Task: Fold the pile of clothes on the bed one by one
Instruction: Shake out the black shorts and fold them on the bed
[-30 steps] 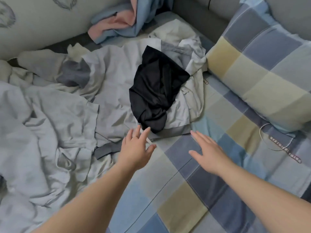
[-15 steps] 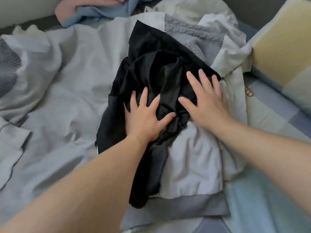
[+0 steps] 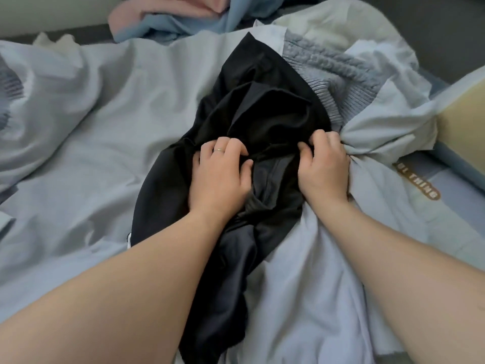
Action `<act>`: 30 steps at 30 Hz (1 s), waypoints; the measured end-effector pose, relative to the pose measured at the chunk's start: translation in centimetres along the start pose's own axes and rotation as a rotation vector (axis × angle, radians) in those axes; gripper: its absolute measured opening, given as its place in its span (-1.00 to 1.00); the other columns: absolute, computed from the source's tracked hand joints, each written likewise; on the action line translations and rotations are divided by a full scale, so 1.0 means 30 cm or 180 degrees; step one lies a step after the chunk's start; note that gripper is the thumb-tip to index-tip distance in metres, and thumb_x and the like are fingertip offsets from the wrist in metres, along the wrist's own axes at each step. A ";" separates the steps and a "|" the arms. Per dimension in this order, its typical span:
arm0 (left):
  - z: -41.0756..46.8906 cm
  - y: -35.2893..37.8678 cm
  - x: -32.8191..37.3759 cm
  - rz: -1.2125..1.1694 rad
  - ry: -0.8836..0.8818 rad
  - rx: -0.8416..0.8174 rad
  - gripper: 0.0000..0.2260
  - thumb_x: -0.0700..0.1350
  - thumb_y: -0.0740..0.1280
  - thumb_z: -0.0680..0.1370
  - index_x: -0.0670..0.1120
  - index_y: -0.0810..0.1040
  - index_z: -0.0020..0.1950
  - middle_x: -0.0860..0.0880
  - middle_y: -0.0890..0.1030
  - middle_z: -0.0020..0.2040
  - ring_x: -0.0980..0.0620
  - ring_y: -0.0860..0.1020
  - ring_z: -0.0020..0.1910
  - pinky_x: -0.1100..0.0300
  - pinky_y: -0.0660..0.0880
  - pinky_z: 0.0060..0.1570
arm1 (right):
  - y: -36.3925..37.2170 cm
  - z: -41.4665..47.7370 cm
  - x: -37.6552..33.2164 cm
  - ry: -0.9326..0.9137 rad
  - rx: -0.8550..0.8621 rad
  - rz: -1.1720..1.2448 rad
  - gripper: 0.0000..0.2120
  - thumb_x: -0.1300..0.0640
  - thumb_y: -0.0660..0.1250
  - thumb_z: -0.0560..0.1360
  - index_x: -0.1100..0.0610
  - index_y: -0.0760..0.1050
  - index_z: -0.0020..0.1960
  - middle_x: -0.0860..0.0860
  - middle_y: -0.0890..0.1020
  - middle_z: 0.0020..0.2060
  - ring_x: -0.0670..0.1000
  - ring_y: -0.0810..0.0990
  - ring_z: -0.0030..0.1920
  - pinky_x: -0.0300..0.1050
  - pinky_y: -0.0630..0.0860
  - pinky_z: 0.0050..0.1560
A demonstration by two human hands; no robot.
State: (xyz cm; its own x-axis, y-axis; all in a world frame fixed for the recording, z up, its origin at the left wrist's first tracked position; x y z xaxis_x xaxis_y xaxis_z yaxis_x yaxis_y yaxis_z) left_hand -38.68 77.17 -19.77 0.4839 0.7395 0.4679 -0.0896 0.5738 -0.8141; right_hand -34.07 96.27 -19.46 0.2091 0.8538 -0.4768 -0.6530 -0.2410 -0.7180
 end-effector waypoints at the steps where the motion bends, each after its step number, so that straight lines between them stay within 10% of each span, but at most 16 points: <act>1: 0.004 -0.001 -0.001 0.0024 -0.0004 0.0066 -0.85 -0.01 0.26 0.58 -0.06 0.49 0.06 -0.04 0.52 0.09 -0.14 0.42 0.16 -0.03 0.31 0.16 | 0.001 0.009 0.011 0.0131 -0.0088 0.0222 -0.81 0.07 0.25 0.59 0.19 0.42 -0.10 0.18 0.52 -0.08 0.23 0.48 -0.09 0.08 0.33 -0.11; 8: -0.135 -0.081 0.054 -0.0124 0.0354 0.0191 -0.92 -0.19 0.28 0.61 -0.20 0.46 -0.02 -0.19 0.51 0.01 -0.22 0.42 -0.10 -0.18 0.42 -0.07 | -0.089 -0.081 0.026 0.1303 -0.1257 0.1598 -0.67 0.12 0.31 0.62 0.08 0.38 -0.31 -0.05 0.53 -0.11 -0.05 0.44 -0.01 -0.25 0.33 -0.14; 15: -0.510 -0.224 0.110 -0.0753 -0.0043 -0.0404 -0.94 -0.21 0.24 0.61 -0.19 0.46 -0.03 -0.15 0.54 -0.02 -0.22 0.46 -0.08 -0.11 0.41 -0.03 | -0.431 -0.449 -0.081 0.0836 -0.1884 0.0658 -0.63 0.13 0.35 0.59 0.10 0.32 -0.34 -0.02 0.35 -0.45 -0.05 0.30 -0.37 -0.14 0.23 -0.32; 24: -1.068 -0.485 0.168 -0.1227 -0.1608 -0.1345 -0.86 -0.03 0.32 0.63 -0.02 0.45 -0.10 0.00 0.55 -0.30 0.03 0.49 -0.33 0.15 0.35 -0.32 | -0.832 -0.928 -0.162 0.1251 -0.2450 0.0678 -0.64 0.06 0.33 0.60 0.09 0.26 -0.28 -0.08 0.22 -0.47 -0.04 0.18 -0.40 -0.08 0.13 -0.34; 30: -1.472 -1.003 0.457 -0.1181 -0.2202 -0.1732 -0.86 -0.10 0.42 0.54 0.03 0.45 -0.04 0.04 0.55 -0.07 0.05 0.52 -0.19 0.17 0.44 -0.21 | -1.381 -1.115 -0.351 0.1936 -0.2681 0.1219 -0.76 0.08 0.43 0.54 0.03 0.42 -0.22 0.02 0.44 -0.35 -0.01 0.35 -0.35 -0.12 0.27 -0.31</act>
State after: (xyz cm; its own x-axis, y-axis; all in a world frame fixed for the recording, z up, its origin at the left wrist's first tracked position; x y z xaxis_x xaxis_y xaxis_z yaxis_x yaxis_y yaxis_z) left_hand 9.10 54.50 -4.04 -0.2376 0.6876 0.6861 0.4676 0.7001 -0.5397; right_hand 15.13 81.83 -1.65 0.5728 0.3420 -0.7449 -0.0952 -0.8749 -0.4749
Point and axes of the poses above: each hand's wrist, its own z-axis towards the middle knuckle, its own y-axis out of the palm, x = y × z, the point moved 6 cm from there along z, towards the middle knuckle
